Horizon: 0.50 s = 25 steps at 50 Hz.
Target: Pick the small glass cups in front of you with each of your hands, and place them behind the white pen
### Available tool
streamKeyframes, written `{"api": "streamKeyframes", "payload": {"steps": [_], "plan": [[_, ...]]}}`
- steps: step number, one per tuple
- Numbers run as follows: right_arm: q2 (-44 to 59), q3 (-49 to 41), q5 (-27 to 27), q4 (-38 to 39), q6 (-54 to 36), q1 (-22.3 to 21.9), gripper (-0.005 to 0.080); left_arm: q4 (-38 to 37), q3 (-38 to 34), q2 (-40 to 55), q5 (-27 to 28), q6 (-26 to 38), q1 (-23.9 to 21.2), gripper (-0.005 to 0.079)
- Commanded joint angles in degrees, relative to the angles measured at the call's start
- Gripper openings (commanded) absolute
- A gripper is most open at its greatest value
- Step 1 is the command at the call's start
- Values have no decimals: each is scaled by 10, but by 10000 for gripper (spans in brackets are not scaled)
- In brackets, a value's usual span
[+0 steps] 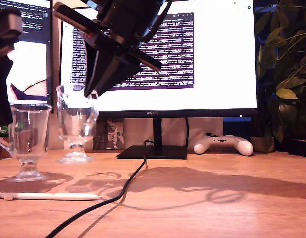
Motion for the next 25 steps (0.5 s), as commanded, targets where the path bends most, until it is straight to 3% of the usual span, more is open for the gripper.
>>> {"api": "streamKeyframes", "payload": {"steps": [1, 25], "plan": [[-10, -21, 1, 14, 2, 3, -13, 16, -2, -12, 8, 3, -2, -23], [-10, -29, 2, 34, 3, -2, -13, 41, -3, -12, 8, 2, -2, -23]]}}
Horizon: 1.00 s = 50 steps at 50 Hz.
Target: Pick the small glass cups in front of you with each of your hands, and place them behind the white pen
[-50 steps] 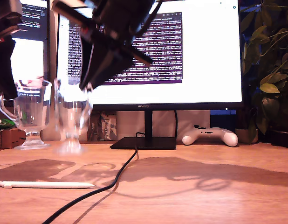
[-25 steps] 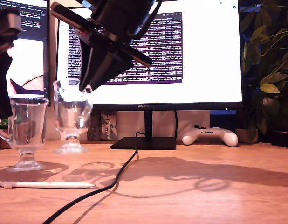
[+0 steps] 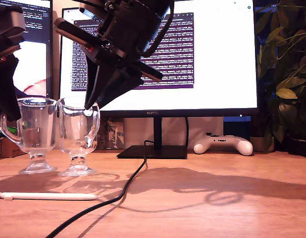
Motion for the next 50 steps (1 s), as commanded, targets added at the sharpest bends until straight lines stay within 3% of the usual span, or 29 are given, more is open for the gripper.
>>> {"api": "streamKeyframes", "payload": {"steps": [1, 50], "plan": [[-10, 3, 0, 10, 2, -2, -13, 13, -3, -12, 6, 2, -2, -23], [9, 3, 13, 25, 0, -6, -13, 37, -40, -12, 21, 1, -2, -23]]}}
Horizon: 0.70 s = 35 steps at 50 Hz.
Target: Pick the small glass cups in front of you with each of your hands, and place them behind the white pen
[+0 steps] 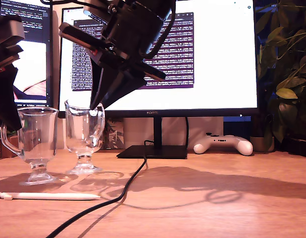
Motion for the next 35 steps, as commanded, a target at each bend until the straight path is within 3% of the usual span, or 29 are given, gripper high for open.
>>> {"api": "streamKeyframes", "payload": {"steps": [1, 30, 35], "plan": [[6, 3, 0, 16, 0, 2, -13, 12, -5, -12, 5, 1, -2, -23], [34, 3, 0, 10, 0, -1, -12, 15, -5, -10, 5, 1, -2, -23], [34, 3, 0, 9, 1, -1, 27, 12, -5, -8, 5, 1, -2, -19]]}}
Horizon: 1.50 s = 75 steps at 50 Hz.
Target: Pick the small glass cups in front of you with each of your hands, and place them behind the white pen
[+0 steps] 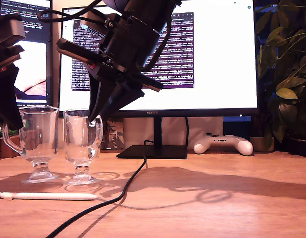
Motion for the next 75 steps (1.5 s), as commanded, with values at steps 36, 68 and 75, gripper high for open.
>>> {"api": "streamKeyframes", "payload": {"steps": [36, 68, 75], "plan": [[5, 3, -37, -21, 1, 2, 205, -6, -5, 4, 9, -2, -2, 205], [-70, 4, -37, -57, 0, -12, 200, -23, -5, -55, 12, -2, -1, 206], [-82, 4, -36, -82, -2, -24, 70, -27, -5, -99, 10, -2, 0, 179]]}}
